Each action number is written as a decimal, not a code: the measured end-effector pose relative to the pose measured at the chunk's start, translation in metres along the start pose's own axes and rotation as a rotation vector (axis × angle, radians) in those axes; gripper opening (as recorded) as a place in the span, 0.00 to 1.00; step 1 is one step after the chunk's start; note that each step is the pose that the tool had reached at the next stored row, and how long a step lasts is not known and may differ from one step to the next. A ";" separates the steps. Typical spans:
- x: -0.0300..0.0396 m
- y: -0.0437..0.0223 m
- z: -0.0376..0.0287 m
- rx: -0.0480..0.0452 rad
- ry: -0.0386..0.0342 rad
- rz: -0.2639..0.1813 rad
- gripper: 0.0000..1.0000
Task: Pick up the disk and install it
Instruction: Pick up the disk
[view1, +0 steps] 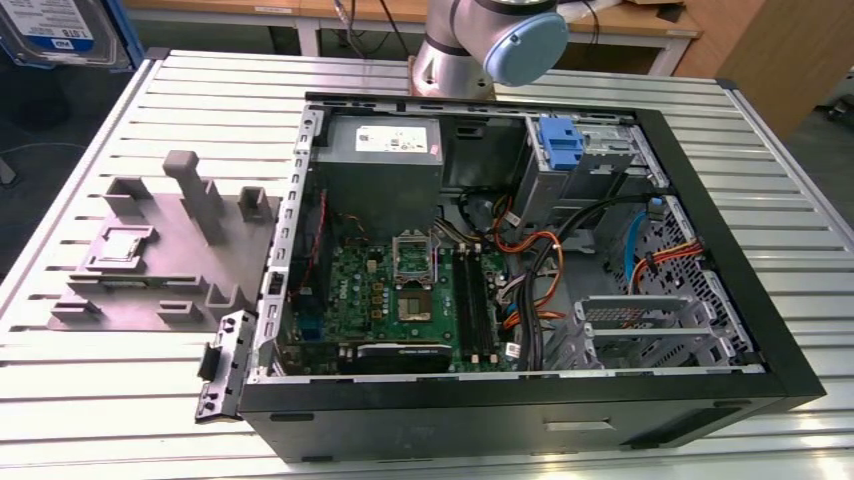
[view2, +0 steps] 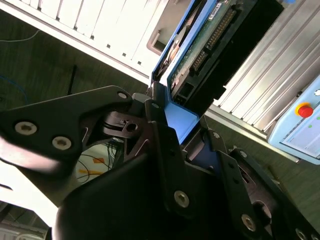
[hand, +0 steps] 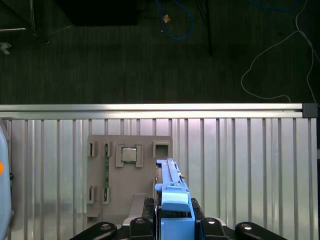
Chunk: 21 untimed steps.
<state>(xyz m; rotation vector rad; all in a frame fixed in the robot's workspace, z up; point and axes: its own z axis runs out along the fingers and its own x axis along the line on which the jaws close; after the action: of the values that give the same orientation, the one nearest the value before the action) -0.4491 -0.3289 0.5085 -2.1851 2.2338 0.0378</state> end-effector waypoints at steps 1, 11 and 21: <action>0.0000 0.0000 0.0000 0.0000 0.0000 0.000 0.37; 0.0030 0.0000 -0.0001 0.0000 0.0000 0.000 0.37; 0.0050 -0.0080 -0.0003 -0.0004 0.0000 0.000 0.37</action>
<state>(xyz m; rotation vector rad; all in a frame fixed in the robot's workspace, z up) -0.4412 -0.3340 0.5086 -2.1853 2.2340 0.0384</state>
